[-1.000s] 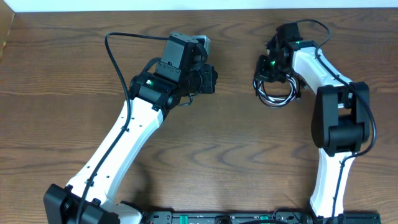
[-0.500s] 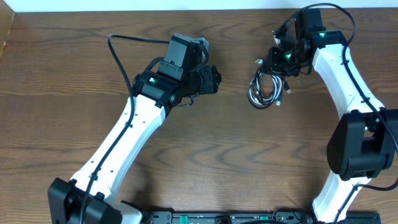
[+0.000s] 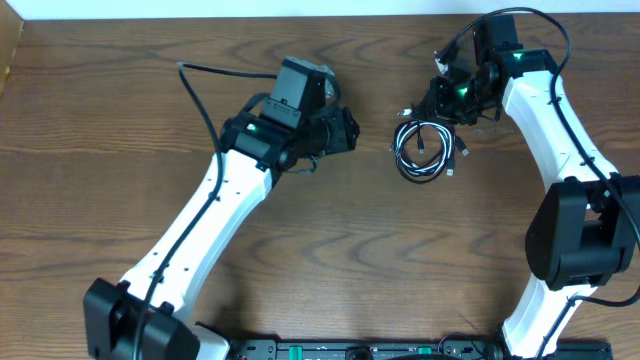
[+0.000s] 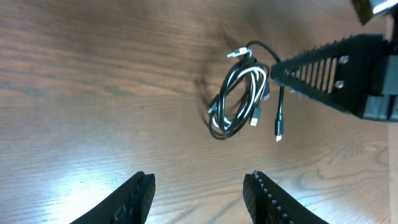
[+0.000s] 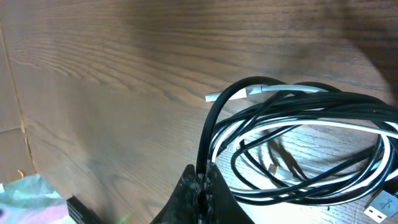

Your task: Untangle cables

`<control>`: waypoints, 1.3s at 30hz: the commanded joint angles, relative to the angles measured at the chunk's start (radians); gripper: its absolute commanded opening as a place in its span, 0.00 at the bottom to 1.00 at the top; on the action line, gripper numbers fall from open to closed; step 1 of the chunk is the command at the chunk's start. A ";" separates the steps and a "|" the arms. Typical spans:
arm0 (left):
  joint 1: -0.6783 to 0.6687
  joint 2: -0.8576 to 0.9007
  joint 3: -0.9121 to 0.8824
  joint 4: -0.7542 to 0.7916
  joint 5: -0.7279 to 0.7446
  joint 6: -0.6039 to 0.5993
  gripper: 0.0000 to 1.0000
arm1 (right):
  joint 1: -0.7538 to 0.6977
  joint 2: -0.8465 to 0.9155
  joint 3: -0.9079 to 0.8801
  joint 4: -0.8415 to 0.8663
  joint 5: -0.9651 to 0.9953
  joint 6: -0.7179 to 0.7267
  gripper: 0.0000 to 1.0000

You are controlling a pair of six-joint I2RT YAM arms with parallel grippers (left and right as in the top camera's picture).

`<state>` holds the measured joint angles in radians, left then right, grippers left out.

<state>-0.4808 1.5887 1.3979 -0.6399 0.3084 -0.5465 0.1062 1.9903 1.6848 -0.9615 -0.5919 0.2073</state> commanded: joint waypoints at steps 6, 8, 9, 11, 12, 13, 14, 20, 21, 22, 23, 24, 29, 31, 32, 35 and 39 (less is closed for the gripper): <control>-0.053 0.177 0.013 0.055 0.006 -0.042 0.54 | -0.005 0.001 0.002 -0.006 -0.045 -0.014 0.01; -0.054 0.216 0.013 0.107 0.056 -0.011 0.54 | -0.010 0.001 0.002 -0.009 -0.051 -0.015 0.01; -0.054 0.231 0.013 0.136 0.072 0.005 0.55 | -0.011 0.001 0.002 -0.010 -0.051 -0.014 0.01; -0.054 0.268 0.013 0.206 0.096 0.019 0.54 | -0.013 0.001 0.002 -0.012 -0.057 -0.015 0.01; -0.054 0.282 0.013 0.233 0.109 0.022 0.54 | -0.014 0.001 0.002 -0.013 -0.059 -0.015 0.01; -0.054 0.293 0.013 0.254 0.117 0.022 0.54 | -0.014 0.001 0.002 -0.015 -0.059 -0.015 0.01; -0.054 0.316 0.013 0.292 0.133 0.022 0.54 | -0.014 0.001 0.002 -0.019 -0.059 -0.019 0.01; -0.054 0.418 0.013 0.423 0.180 -0.003 0.51 | -0.015 0.001 0.002 -0.022 -0.063 -0.030 0.01; -0.054 0.428 0.013 0.431 0.182 -0.011 0.48 | -0.015 0.001 0.002 -0.022 -0.063 -0.030 0.01; -0.054 0.434 0.013 0.438 0.182 -0.014 0.47 | -0.015 0.001 0.002 -0.022 -0.063 -0.030 0.01; -0.056 0.444 0.013 0.445 0.180 -0.013 0.43 | -0.015 0.001 0.002 -0.022 -0.063 -0.030 0.01; -0.056 0.447 0.013 0.448 0.180 -0.013 0.43 | -0.015 0.001 0.002 -0.022 -0.063 -0.030 0.01; -0.070 0.479 0.013 0.469 0.182 -0.032 0.43 | -0.015 0.001 0.002 -0.023 -0.063 -0.030 0.01; -0.083 0.491 0.013 0.480 0.182 -0.035 0.43 | -0.015 0.001 0.002 -0.024 -0.063 -0.030 0.01; -0.089 0.496 0.013 0.486 0.182 -0.035 0.43 | -0.015 0.001 0.002 -0.026 -0.063 -0.030 0.01; -0.095 0.498 0.013 0.486 0.178 -0.035 0.36 | -0.015 0.001 0.002 -0.026 -0.062 -0.030 0.01; -0.092 0.498 0.013 0.484 0.178 -0.031 0.07 | -0.015 0.001 0.002 -0.027 -0.062 -0.029 0.01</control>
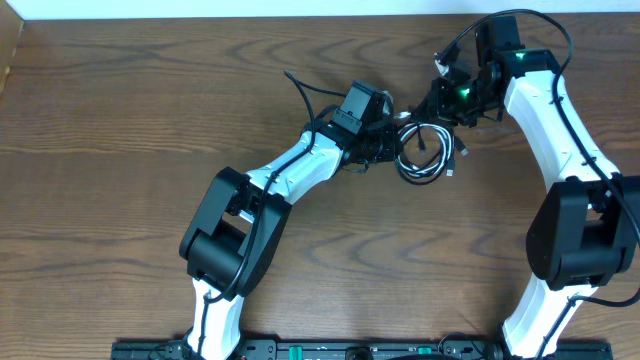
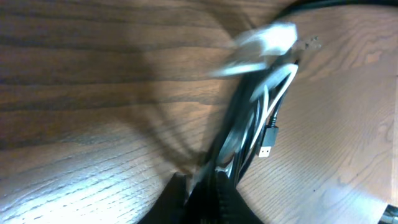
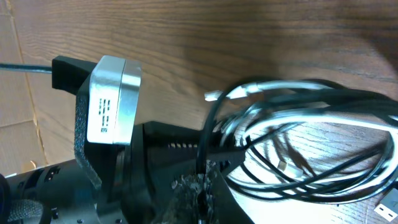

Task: Untangle cables
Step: 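Grasp the black-white cable bundle with the left gripper and lift it, then hold the bundle with the left gripper and pull a strand rightward with right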

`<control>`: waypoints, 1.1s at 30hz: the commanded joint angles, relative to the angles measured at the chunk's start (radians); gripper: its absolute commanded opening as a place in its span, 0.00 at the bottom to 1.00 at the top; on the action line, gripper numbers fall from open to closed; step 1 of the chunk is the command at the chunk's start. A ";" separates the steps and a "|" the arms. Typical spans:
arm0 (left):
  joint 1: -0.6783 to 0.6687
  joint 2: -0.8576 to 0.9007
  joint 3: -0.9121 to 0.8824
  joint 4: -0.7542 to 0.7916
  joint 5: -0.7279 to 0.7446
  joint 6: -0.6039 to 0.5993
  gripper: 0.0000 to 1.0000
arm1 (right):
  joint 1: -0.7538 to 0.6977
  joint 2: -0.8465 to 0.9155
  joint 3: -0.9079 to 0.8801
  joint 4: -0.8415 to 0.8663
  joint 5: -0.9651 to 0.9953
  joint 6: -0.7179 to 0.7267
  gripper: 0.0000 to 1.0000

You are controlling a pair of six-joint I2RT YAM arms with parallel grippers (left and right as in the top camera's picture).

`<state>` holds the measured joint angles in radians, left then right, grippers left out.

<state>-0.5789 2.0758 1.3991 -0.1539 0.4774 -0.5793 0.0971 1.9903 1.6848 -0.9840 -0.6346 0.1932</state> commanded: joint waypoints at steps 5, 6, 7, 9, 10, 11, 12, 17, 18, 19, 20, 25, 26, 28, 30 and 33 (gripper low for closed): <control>0.016 -0.085 0.012 -0.103 0.009 0.137 0.08 | -0.046 0.001 0.002 0.010 0.084 0.108 0.01; 0.017 -0.138 0.012 -0.147 0.010 0.174 0.08 | -0.074 0.001 0.002 0.022 0.108 0.151 0.01; 0.017 -0.174 0.012 -0.173 0.010 0.188 0.07 | -0.085 0.001 0.002 0.028 0.116 0.165 0.01; 0.017 -0.241 0.012 -0.219 0.014 0.195 0.08 | -0.111 0.001 0.002 0.044 0.138 0.196 0.01; 0.017 -0.297 0.012 -0.256 0.014 0.195 0.07 | -0.124 0.001 0.002 0.055 0.157 0.208 0.01; 0.017 -0.325 0.012 -0.272 0.020 0.199 0.08 | -0.131 0.001 0.002 0.059 0.163 0.212 0.01; 0.017 -0.365 0.012 -0.291 0.048 0.225 0.07 | -0.140 0.001 0.002 0.063 0.161 0.210 0.05; 0.021 -0.507 0.012 -0.352 0.092 0.246 0.07 | -0.151 -0.002 0.002 0.037 -0.018 0.063 0.35; 0.025 -0.521 0.012 -0.355 0.094 0.245 0.08 | -0.150 -0.004 0.002 0.029 -0.060 0.039 0.36; 0.032 -0.531 0.012 -0.357 0.096 0.245 0.07 | -0.150 -0.010 0.002 0.018 -0.103 0.016 0.36; 0.048 -0.543 0.012 -0.358 0.096 0.227 0.08 | -0.149 -0.022 0.002 -0.001 -0.152 -0.018 0.36; 0.160 -0.550 0.012 -0.357 0.130 0.093 0.07 | -0.143 -0.090 0.002 -0.065 -0.192 -0.102 0.45; 0.177 -0.550 0.012 -0.354 0.143 0.076 0.07 | -0.137 -0.100 0.002 -0.076 -0.192 -0.125 0.47; 0.208 -0.550 0.012 -0.342 0.179 0.043 0.07 | -0.119 -0.111 0.002 -0.100 -0.192 -0.188 0.49; 0.233 -0.550 0.012 -0.322 0.220 0.013 0.07 | -0.087 -0.111 0.002 -0.126 -0.192 -0.253 0.49; 0.251 -0.550 0.012 -0.296 0.260 -0.035 0.08 | -0.030 -0.107 0.002 -0.131 -0.192 -0.280 0.46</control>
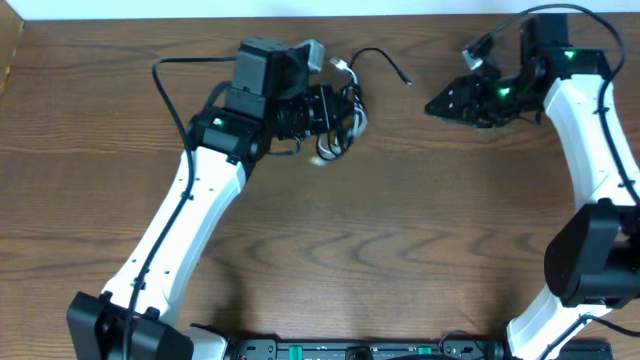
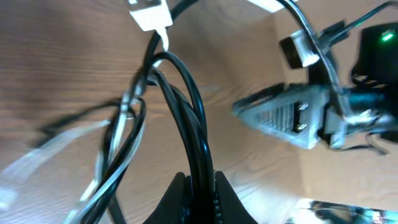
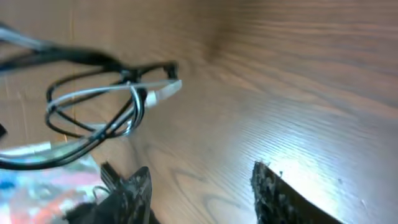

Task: Untangle cables
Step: 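Hold the bundle with the left gripper and pull a strand rightward with right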

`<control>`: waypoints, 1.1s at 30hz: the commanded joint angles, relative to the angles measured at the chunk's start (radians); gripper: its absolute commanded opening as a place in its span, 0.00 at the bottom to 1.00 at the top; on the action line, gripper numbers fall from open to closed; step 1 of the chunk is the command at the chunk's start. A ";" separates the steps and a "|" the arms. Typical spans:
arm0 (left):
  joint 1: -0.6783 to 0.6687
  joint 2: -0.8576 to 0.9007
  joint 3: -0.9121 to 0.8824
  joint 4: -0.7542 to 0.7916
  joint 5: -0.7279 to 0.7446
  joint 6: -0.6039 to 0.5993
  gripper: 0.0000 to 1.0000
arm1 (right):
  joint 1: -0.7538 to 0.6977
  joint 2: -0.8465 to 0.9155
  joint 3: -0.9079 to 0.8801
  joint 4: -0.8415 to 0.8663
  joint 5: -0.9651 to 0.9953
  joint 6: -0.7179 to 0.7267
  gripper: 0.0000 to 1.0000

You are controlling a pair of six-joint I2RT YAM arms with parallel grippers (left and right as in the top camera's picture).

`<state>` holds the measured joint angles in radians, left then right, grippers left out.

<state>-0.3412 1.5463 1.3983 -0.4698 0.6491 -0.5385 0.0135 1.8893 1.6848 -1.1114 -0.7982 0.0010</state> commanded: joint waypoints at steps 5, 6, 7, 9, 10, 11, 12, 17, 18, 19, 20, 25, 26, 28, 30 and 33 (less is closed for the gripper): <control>0.016 -0.020 0.013 0.101 0.134 -0.174 0.07 | 0.150 -0.006 0.002 0.054 -0.031 -0.044 0.51; 0.016 -0.020 0.013 0.121 0.133 -0.210 0.08 | 0.167 -0.006 0.002 0.078 -0.031 -0.009 0.51; 0.016 -0.020 0.013 0.140 0.133 -0.243 0.07 | 0.178 -0.006 0.002 0.103 -0.032 0.034 0.51; 0.016 -0.020 0.013 0.177 0.133 -0.303 0.07 | 0.189 -0.006 0.002 0.159 -0.031 0.117 0.52; 0.016 -0.020 0.013 0.190 0.134 -0.318 0.08 | 0.191 -0.006 0.002 0.189 -0.032 0.161 0.52; 0.016 -0.020 0.013 0.200 0.133 -0.325 0.08 | 0.191 -0.006 0.002 0.223 -0.032 0.214 0.52; 0.016 -0.020 0.013 0.208 0.133 -0.325 0.07 | 0.191 -0.006 0.002 0.249 -0.032 0.246 0.52; 0.016 -0.020 0.013 0.230 0.133 -0.368 0.07 | 0.193 -0.006 0.002 0.278 -0.007 0.292 0.49; 0.016 -0.020 0.013 0.243 0.133 -0.379 0.07 | 0.195 -0.006 0.002 0.275 0.008 0.299 0.49; 0.016 -0.020 0.013 0.261 0.133 -0.393 0.07 | 0.198 -0.006 0.002 0.261 0.042 0.332 0.49; 0.016 -0.020 0.013 0.276 0.133 -0.408 0.08 | 0.198 -0.006 0.002 0.256 0.053 0.357 0.49; 0.017 -0.020 0.013 0.299 0.116 -0.402 0.07 | 0.189 -0.016 0.002 0.267 0.049 0.336 0.46; 0.018 -0.019 0.013 0.299 0.109 -0.402 0.07 | 0.180 -0.029 0.002 0.266 0.032 0.282 0.45; 0.018 -0.019 0.013 0.295 0.085 -0.402 0.07 | 0.164 -0.053 0.002 0.263 -0.013 0.181 0.45; 0.018 -0.019 0.013 0.293 0.056 -0.412 0.07 | 0.140 -0.089 0.002 0.259 -0.086 0.039 0.46; 0.018 -0.019 0.013 0.293 0.043 -0.467 0.07 | 0.134 -0.135 0.002 0.245 -0.204 -0.184 0.48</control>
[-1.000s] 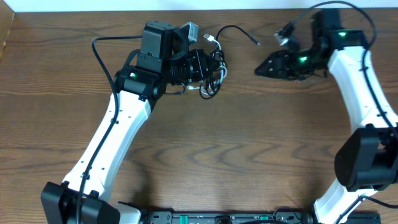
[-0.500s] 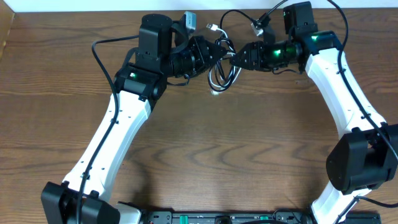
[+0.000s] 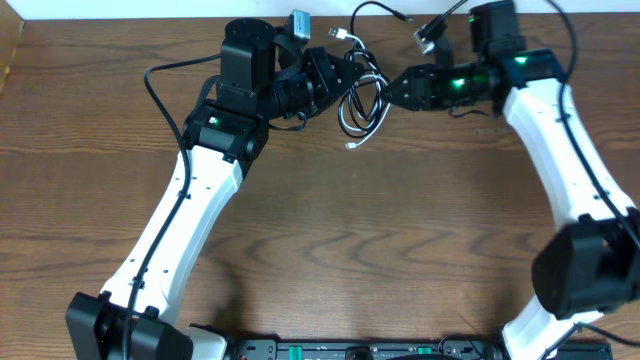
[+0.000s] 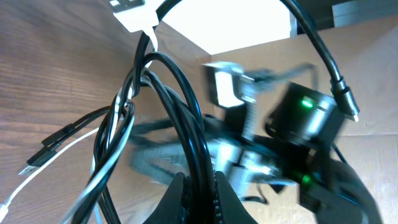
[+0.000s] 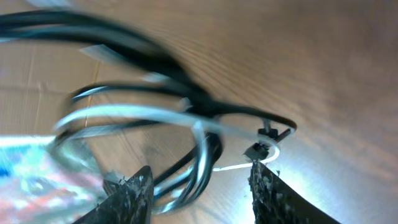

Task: Untangle cables
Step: 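Hold the bundle with the left gripper and pull a strand rightward with right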

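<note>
A tangled bundle of black and white cables [image 3: 362, 100] hangs near the table's far edge, with my left gripper [image 3: 343, 86] shut on one of its black loops. In the left wrist view the gripper [image 4: 199, 186] pinches that thick black cable [image 4: 189, 118], and a white USB plug [image 4: 138, 14] sticks up above. My right gripper [image 3: 393, 92] stands open just right of the bundle. In the right wrist view the blurred loops [image 5: 186, 115] lie between and ahead of its fingers [image 5: 134, 190]. A loose black end [image 3: 378, 10] arches past the far edge.
The brown wooden table [image 3: 400, 250] spreads out below both arms. Its far edge [image 3: 150, 20] meets a white strip just behind the bundle. A black rail [image 3: 350, 350] runs along the front edge. The right arm's own black cable [image 3: 560, 20] loops at the far right.
My right gripper, still open, has moved left from well clear of the bundle to right beside it. My left gripper has carried the bundle slightly right and toward the far edge.
First my right gripper was shut on the coiled bundle lying on the table while the left stood open at a distance. Then both were shut on it. Then the right was open and apart, the left holding the bundle farther left. Now the right is back at the bundle.
</note>
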`<control>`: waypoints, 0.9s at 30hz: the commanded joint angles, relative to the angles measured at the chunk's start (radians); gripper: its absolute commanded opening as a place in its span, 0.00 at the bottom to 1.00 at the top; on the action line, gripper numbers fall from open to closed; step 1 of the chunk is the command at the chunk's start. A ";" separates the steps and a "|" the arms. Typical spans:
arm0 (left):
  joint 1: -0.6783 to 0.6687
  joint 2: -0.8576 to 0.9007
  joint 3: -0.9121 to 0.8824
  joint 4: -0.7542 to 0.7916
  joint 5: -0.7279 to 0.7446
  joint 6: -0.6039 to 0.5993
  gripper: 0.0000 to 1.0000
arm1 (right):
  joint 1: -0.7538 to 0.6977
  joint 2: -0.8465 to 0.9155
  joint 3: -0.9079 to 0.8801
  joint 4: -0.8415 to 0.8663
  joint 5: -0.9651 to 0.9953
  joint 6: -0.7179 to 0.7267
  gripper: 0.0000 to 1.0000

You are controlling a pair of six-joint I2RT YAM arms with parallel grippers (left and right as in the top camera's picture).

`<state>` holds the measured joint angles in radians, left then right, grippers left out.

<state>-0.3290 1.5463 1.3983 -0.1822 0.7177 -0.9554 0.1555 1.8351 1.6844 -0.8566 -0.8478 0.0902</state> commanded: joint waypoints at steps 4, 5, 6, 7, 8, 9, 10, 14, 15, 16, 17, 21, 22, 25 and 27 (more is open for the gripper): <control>0.005 -0.019 0.013 0.006 -0.027 -0.130 0.08 | 0.032 -0.090 0.002 -0.006 -0.271 -0.410 0.48; 0.005 -0.019 0.013 0.006 -0.027 -0.145 0.07 | 0.048 -0.089 0.002 0.002 -0.283 -0.422 0.48; 0.005 -0.019 0.013 0.006 -0.027 -0.161 0.07 | 0.060 -0.089 0.002 0.010 -0.283 -0.421 0.47; 0.005 -0.019 0.013 0.006 -0.027 -0.180 0.07 | 0.073 -0.090 0.002 0.020 -0.285 -0.421 0.47; 0.005 -0.019 0.013 0.006 -0.027 -0.195 0.07 | 0.085 -0.089 0.002 0.031 -0.289 -0.420 0.46; 0.005 -0.019 0.013 0.006 -0.030 -0.223 0.08 | 0.103 -0.089 0.002 0.039 -0.288 -0.420 0.45; 0.005 -0.019 0.013 0.006 -0.030 -0.243 0.08 | 0.113 -0.089 0.002 0.044 -0.288 -0.420 0.44; 0.005 -0.019 0.013 0.006 -0.030 -0.275 0.07 | 0.154 -0.089 0.002 0.087 -0.215 -0.360 0.32; 0.005 -0.019 0.013 0.006 -0.029 -0.281 0.07 | 0.163 -0.089 0.002 0.106 -0.168 -0.319 0.32; 0.005 -0.019 0.013 0.006 -0.029 -0.286 0.08 | 0.170 -0.089 0.002 0.114 -0.137 -0.300 0.32; 0.005 -0.019 0.013 0.006 -0.029 -0.291 0.08 | 0.174 -0.089 0.002 0.117 -0.122 -0.300 0.32; 0.005 -0.019 0.013 0.005 -0.031 -0.299 0.08 | 0.184 -0.089 0.002 0.121 -0.100 -0.292 0.08; 0.005 -0.019 0.013 0.005 -0.031 -0.298 0.08 | 0.180 -0.090 0.002 0.122 -0.100 -0.283 0.01; 0.005 -0.019 0.013 0.005 -0.046 -0.262 0.21 | 0.157 -0.092 0.002 0.139 -0.101 -0.214 0.01; 0.005 -0.019 0.013 0.004 -0.055 -0.198 0.32 | 0.137 -0.095 0.002 0.150 -0.114 -0.174 0.01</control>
<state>-0.3283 1.5463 1.3983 -0.1822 0.6777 -1.2343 0.3252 1.7458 1.6844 -0.7219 -0.9482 -0.1703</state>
